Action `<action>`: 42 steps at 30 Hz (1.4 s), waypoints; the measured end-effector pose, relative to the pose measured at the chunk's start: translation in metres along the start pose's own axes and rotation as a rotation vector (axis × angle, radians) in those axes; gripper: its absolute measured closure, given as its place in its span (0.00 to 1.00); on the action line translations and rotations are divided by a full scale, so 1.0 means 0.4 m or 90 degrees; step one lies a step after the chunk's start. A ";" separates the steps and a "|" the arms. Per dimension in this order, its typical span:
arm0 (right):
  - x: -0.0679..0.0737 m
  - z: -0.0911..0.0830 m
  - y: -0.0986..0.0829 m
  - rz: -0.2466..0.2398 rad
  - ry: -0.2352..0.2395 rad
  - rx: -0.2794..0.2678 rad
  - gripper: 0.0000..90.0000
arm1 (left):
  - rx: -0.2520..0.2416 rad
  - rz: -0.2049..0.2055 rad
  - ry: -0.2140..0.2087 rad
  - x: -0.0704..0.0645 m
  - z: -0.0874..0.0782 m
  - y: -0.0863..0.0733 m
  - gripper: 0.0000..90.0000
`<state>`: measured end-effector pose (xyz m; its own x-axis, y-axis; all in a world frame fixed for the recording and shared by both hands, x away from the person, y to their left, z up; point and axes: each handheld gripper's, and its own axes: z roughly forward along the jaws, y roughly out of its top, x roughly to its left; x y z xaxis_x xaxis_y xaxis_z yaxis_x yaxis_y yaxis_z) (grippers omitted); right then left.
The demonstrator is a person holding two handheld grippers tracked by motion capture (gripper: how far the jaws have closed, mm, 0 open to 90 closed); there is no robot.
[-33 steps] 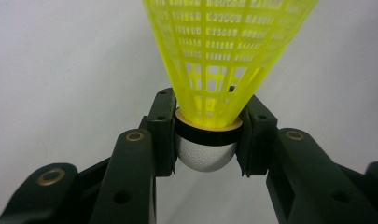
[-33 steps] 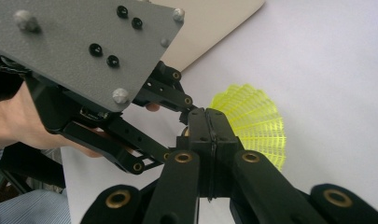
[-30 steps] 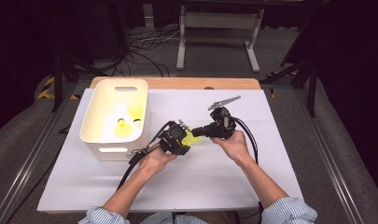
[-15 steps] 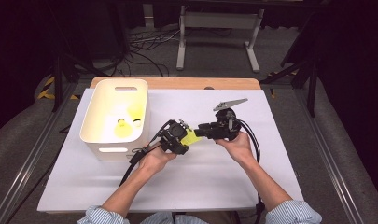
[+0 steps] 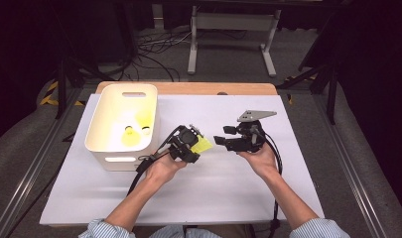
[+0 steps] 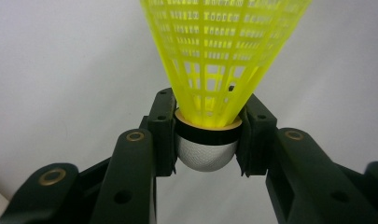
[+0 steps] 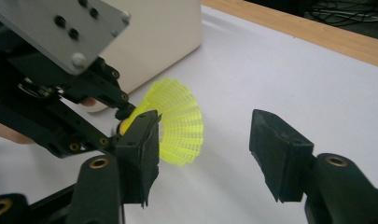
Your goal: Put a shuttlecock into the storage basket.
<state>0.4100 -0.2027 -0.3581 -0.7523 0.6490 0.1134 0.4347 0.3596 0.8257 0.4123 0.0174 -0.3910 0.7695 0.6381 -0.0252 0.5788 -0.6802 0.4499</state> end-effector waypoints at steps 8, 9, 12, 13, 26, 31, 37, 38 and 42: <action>-0.004 -0.025 -0.032 -0.014 -0.038 -0.025 0.40 | 0.004 -0.009 0.004 0.003 -0.014 0.000 0.72; -0.006 -0.029 -0.037 -0.015 -0.043 -0.028 0.38 | 0.004 -0.009 0.004 0.003 -0.014 0.000 0.72; -0.008 -0.034 -0.045 -0.013 -0.050 -0.034 0.37 | 0.006 -0.013 0.004 0.005 -0.020 0.000 0.72; -0.009 -0.037 -0.050 -0.012 -0.054 -0.037 0.36 | 0.006 -0.017 0.005 0.005 -0.023 0.000 0.72; -0.020 -0.073 -0.115 -0.005 -0.094 -0.052 0.30 | 0.012 -0.040 0.008 0.018 -0.043 -0.004 0.72; -0.025 -0.085 -0.140 0.001 -0.107 -0.058 0.28 | 0.015 -0.044 0.010 0.021 -0.046 -0.003 0.72; -0.028 -0.102 -0.177 0.006 -0.122 -0.072 0.25 | 0.011 -0.047 0.011 0.025 -0.053 -0.004 0.72; -0.028 -0.106 -0.183 0.007 -0.126 -0.074 0.25 | 0.011 -0.047 0.011 0.026 -0.054 -0.005 0.72; -0.035 -0.118 -0.207 0.018 -0.139 -0.083 0.23 | 0.006 -0.055 0.018 0.029 -0.060 -0.006 0.72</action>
<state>0.3610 -0.2731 -0.4019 -0.6096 0.7923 0.0270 0.3758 0.2588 0.8898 0.4133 0.0352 -0.3710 0.7092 0.7040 -0.0380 0.6447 -0.6257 0.4392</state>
